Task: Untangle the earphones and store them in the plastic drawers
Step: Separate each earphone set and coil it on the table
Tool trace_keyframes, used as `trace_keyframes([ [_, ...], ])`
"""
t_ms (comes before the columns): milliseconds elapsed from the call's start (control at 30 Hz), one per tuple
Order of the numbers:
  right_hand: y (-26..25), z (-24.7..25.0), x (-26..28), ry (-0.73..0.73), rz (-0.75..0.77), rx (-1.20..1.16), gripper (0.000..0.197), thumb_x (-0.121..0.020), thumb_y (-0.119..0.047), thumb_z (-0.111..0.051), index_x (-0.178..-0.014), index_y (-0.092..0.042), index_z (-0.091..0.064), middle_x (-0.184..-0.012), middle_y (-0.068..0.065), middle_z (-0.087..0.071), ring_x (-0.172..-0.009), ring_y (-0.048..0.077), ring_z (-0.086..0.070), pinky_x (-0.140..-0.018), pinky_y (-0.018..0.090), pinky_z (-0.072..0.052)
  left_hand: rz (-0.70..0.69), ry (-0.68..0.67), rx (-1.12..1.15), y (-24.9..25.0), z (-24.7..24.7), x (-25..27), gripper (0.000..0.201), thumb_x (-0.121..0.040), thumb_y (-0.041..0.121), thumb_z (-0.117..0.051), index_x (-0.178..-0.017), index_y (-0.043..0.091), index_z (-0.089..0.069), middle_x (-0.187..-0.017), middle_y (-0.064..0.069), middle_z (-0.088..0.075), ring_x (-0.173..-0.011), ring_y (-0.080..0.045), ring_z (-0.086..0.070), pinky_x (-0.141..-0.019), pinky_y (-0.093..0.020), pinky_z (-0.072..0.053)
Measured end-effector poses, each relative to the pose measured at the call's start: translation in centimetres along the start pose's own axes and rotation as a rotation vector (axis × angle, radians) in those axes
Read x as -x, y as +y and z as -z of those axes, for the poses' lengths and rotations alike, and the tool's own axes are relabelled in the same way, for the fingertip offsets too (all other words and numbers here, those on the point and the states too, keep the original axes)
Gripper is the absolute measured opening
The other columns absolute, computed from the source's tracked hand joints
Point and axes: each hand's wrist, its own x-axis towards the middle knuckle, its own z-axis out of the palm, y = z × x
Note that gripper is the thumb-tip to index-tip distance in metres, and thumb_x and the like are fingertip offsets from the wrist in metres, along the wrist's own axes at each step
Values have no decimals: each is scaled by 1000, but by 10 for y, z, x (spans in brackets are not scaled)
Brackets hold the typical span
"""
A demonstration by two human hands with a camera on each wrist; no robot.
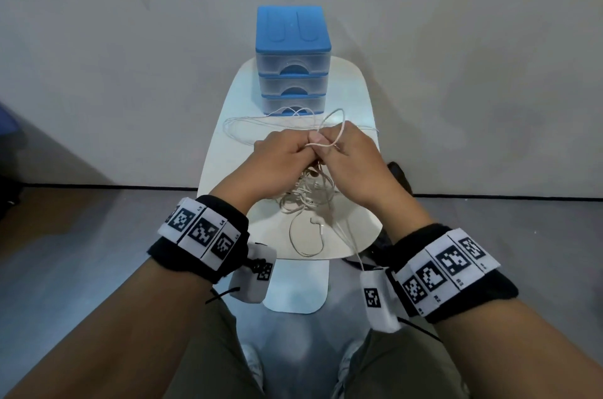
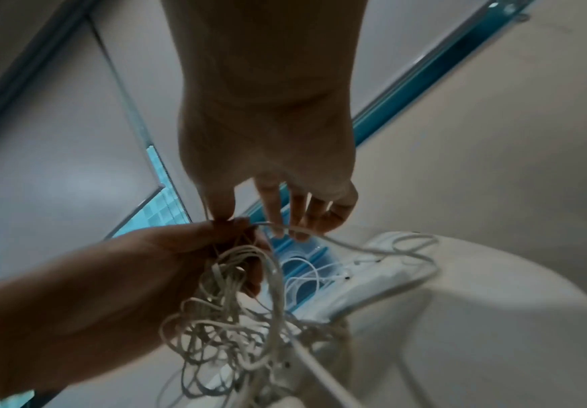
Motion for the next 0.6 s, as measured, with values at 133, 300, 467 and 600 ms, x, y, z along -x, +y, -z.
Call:
trace_keyframes([
  [133, -9, 8, -6, 46, -3, 108, 39, -96, -41, -44, -61, -24, -51, -77, -4, -55, -80, 25, -55, -77, 43, -47, 8, 6, 23, -3, -3, -2, 28, -87, 50, -51, -75, 35, -71, -70, 16, -70, -70, -9, -61, -83, -41, -51],
  [300, -43, 35, -13, 441, 185, -31, 27, -93, -12, -37, -76, -8, -58, -78, 4, -62, -75, 25, -60, -70, 44, -49, 7, -43, 69, -6, -5, 2, 26, -99, 34, -60, -79, 21, -71, -74, 11, -71, -67, -6, -64, -71, -33, -45],
  [467, -67, 60, -4, 589, 352, -423, 7, -104, -14, -45, -97, -15, -48, -85, 11, -62, -57, 25, -62, -51, 30, -45, -7, -27, 96, -7, -2, 6, 28, -102, 31, -58, -79, 20, -69, -72, 7, -68, -66, -11, -56, -70, -32, -44],
  [600, -23, 39, -5, 223, 41, -155, 44, -91, -47, -69, -128, -29, -52, -123, -4, -55, -100, 5, -58, -82, 24, -48, -42, 12, 97, 5, 4, 6, 30, -107, 26, -50, -84, 20, -68, -72, 2, -68, -55, -6, -50, -56, -22, -39],
])
